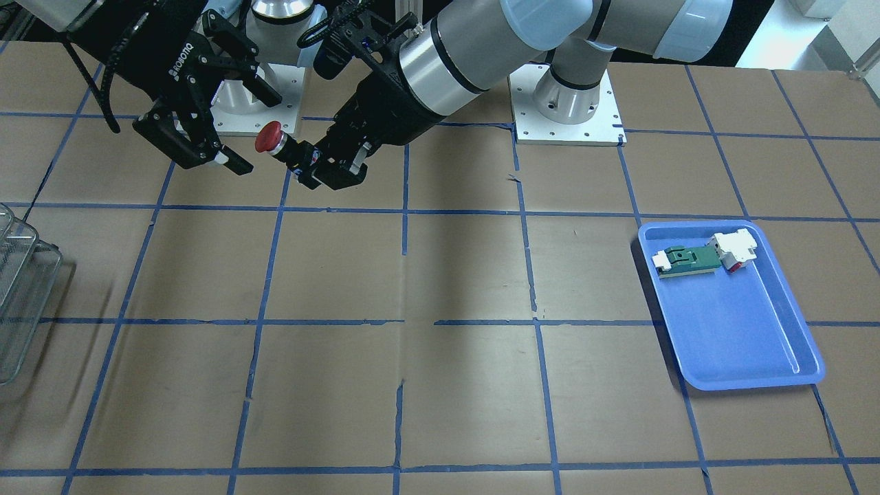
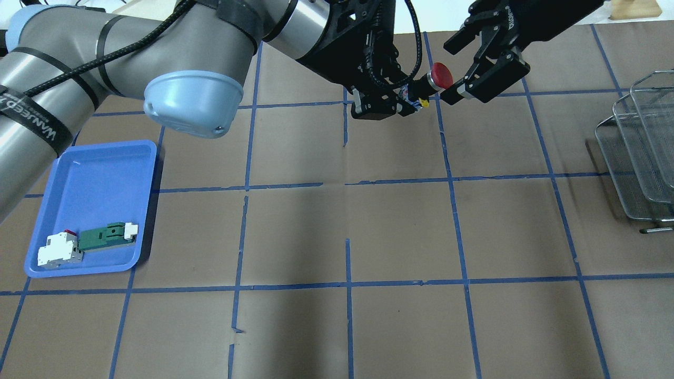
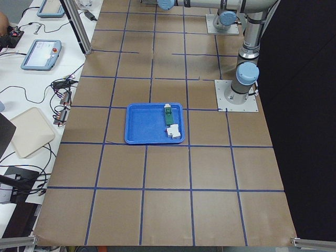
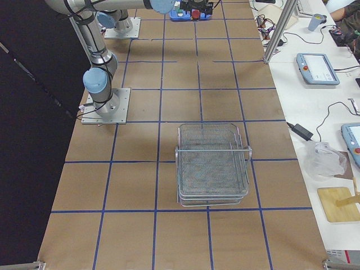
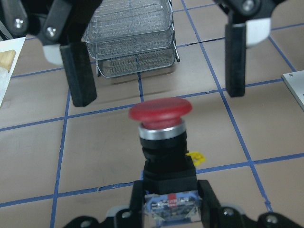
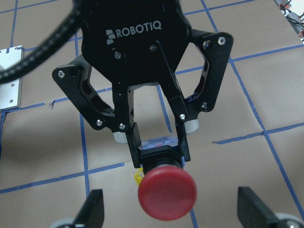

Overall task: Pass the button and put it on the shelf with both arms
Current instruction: 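Close the right gripper on the button's base beside the left gripper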

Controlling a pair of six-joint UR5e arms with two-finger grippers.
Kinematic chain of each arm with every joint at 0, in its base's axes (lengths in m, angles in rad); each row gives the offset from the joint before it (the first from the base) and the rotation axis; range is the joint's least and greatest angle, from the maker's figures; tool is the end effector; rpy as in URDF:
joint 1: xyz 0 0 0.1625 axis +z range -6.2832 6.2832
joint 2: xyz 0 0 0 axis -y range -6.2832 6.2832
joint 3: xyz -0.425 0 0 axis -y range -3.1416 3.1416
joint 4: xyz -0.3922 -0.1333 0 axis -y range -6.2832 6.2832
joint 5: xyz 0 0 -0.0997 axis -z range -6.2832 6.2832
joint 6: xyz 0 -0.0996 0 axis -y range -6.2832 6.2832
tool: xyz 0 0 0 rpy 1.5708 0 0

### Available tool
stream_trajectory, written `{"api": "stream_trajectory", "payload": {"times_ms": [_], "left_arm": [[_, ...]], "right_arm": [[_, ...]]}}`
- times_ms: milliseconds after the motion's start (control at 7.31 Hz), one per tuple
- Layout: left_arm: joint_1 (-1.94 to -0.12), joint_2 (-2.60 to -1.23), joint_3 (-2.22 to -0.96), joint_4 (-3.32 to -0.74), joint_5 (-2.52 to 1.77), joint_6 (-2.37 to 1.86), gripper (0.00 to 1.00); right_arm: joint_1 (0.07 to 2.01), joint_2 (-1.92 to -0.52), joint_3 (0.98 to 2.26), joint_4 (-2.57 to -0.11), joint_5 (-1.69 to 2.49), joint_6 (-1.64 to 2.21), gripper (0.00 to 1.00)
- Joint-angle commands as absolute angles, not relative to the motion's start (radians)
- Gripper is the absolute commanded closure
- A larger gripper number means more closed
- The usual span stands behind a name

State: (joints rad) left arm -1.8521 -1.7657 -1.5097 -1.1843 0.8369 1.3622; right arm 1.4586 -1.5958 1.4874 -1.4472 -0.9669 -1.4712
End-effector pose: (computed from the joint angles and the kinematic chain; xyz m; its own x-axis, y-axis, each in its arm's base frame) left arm -0.3548 -0.5075 0.4804 0.1249 0.9860 -0.1103 0.7081 -0.1664 -0.6862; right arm 0.1352 -0.4960 0.5463 -0.1926 -0.9787 -0.0716 -0.8018 0.1990 -0.5635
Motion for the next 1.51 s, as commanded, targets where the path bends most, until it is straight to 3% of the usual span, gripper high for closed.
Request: {"api": "stream_trajectory", "payload": {"times_ms": [0,547,821,958,1232,1368], "left_arm": [[-1.852,-1.764,-1.509,-1.184,0.838,1.362,1.0],[-1.848,-1.756,-1.513,-1.184,0.838,1.362,1.0],[-1.847,-1.756,-1.513,-1.184,0.834,1.362,1.0],[-1.848,-1.752,-1.513,-1.184,0.836,1.361,1.0],[-1.848,-1.747,-1.513,-1.184,0.842,1.359,1.0],[-1.848,-1.746,-1.508,-1.184,0.839,1.359,0.62]], "right_arm": [[1.465,-1.594,1.491,-1.447,-0.965,-1.474,0.0],[1.493,-1.594,1.491,-1.447,-0.96,-1.474,0.0],[1.494,-1.592,1.493,-1.447,-0.96,-1.509,0.61],[1.493,-1.594,1.493,-1.445,-0.96,-1.509,0.62],[1.493,-1.597,1.493,-1.448,-0.96,-1.5,1.0],[1.493,-1.597,1.493,-1.445,-0.962,-1.502,1.0]]}}
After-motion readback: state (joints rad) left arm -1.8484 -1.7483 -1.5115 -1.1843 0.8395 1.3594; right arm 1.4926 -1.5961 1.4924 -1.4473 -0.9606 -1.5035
